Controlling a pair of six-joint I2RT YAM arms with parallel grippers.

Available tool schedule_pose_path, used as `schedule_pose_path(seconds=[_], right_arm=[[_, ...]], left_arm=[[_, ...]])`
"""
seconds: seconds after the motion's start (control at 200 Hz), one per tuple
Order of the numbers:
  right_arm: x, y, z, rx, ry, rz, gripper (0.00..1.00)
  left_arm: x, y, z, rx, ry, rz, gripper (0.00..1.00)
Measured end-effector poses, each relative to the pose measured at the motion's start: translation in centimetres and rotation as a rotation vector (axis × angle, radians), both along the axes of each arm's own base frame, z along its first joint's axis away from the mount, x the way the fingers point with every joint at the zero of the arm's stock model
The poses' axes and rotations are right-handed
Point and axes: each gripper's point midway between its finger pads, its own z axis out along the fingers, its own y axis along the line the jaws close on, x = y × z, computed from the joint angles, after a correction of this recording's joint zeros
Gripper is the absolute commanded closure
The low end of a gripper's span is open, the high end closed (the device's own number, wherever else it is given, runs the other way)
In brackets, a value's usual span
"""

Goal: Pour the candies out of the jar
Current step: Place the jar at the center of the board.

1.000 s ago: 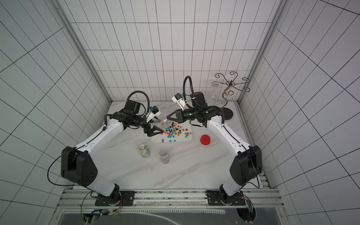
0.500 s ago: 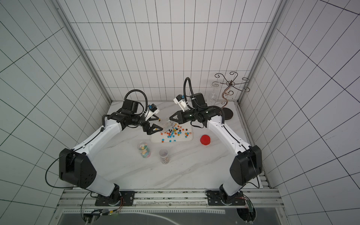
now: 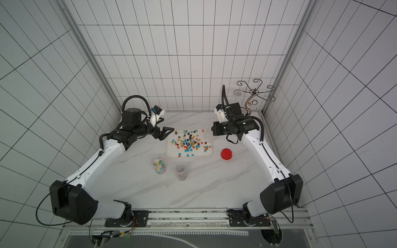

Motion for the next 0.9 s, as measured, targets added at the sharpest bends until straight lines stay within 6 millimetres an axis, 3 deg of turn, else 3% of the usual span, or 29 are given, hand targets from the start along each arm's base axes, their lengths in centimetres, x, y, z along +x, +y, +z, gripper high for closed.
schedule_pose_path(seconds=[0.175,0.375,0.61,0.9], right_arm=[[0.5,-5.7,-1.5,-0.118,0.046,-0.17,1.0],[0.9,-9.3,-2.9,-0.169,0.09,-0.264,1.0],[1.6,-11.6,-6.3,-0.209,0.169,-0.319,1.0],[2.7,-12.5,-9.3,-0.218,0.207,-0.341,1.0]], left_arm=[[1.7,2.0,0.0,-0.017,0.037,0.129,0.03],[2.1,2.5,-0.1,-0.014,0.044,0.168,0.03],[2.2,2.7,-0.2,-0.014,0.045,0.173,0.03],[2.3,3.0,-0.2,-0.016,0.046,0.179,0.03]])
